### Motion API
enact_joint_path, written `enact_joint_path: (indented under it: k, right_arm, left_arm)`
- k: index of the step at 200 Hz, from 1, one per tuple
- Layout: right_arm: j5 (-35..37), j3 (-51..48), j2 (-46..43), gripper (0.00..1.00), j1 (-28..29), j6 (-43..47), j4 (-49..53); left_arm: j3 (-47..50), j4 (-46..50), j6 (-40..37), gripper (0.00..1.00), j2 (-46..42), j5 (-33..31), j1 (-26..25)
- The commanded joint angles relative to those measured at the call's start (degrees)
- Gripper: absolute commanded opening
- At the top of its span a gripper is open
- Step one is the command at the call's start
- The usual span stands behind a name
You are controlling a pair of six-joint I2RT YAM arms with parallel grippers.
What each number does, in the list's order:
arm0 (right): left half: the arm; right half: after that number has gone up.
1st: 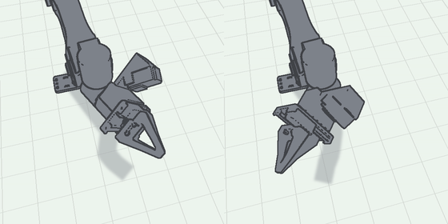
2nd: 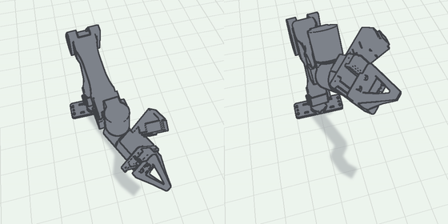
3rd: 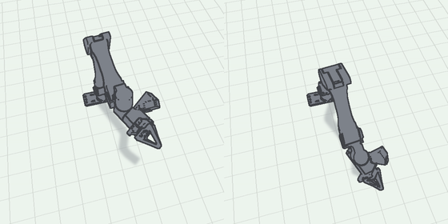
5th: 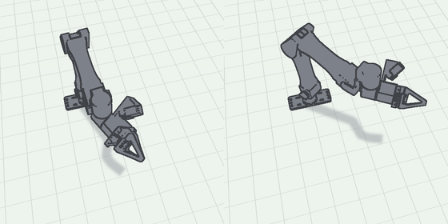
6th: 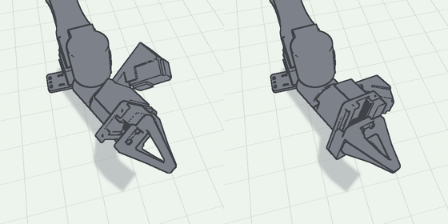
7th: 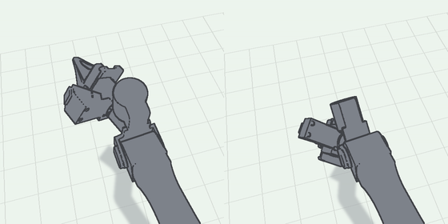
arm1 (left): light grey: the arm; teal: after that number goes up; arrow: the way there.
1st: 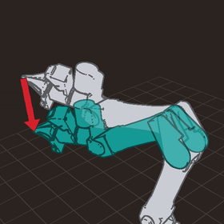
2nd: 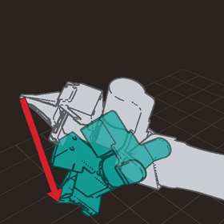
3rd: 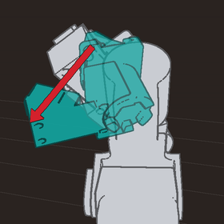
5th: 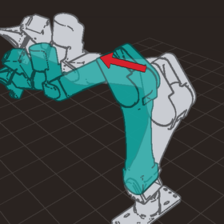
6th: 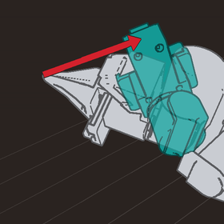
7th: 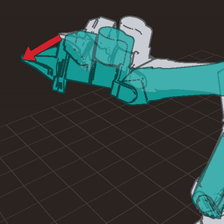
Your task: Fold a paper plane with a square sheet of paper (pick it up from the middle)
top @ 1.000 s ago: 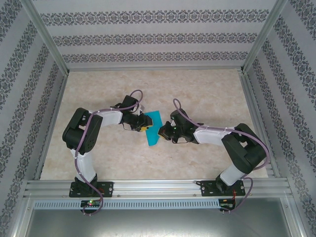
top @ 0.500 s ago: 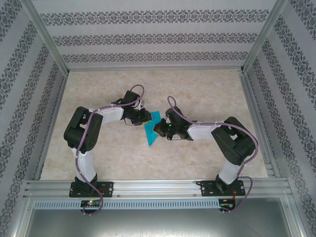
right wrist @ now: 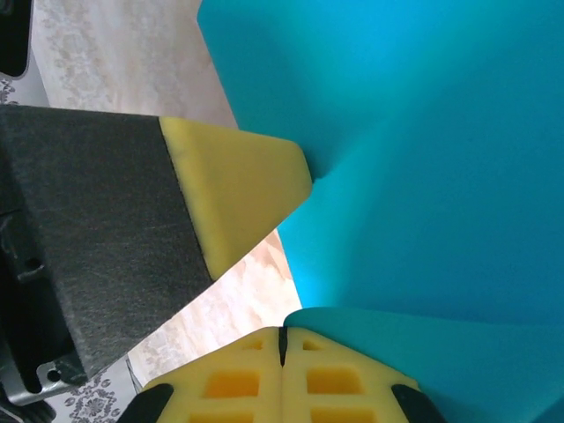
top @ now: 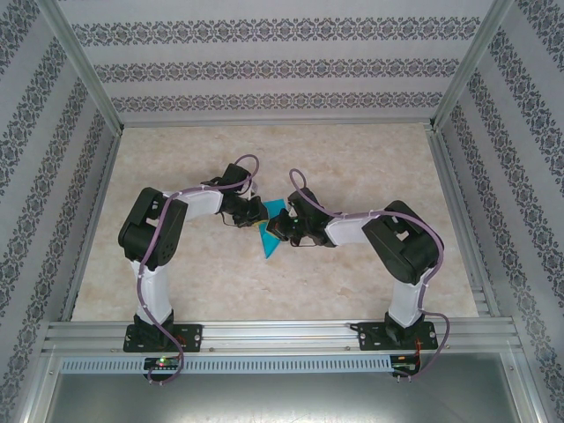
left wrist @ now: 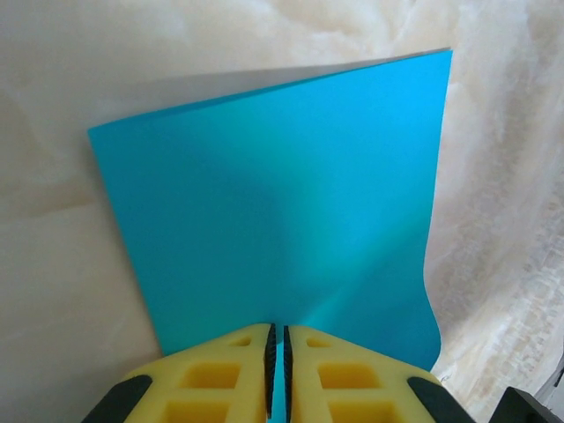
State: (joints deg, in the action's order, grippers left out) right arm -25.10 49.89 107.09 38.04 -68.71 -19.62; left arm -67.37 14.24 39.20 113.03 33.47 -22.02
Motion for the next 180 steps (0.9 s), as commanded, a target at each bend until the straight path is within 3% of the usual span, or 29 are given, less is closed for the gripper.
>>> enact_joint_path:
  k: [1, 180]
  right_arm:
    - [-0.39, 1.15, 1.06, 0.00, 0.52, 0.88, -1.48]
    - [0.33, 1.58, 2.29, 0.00, 0.34, 1.87, 2.41]
  left_arm:
    - [-0.96, 3.87, -1.59, 0.15, 1.76, -1.57, 0.04]
    - [-1.03, 4.13, -1.81, 0.14, 2.02, -0.98, 0.04]
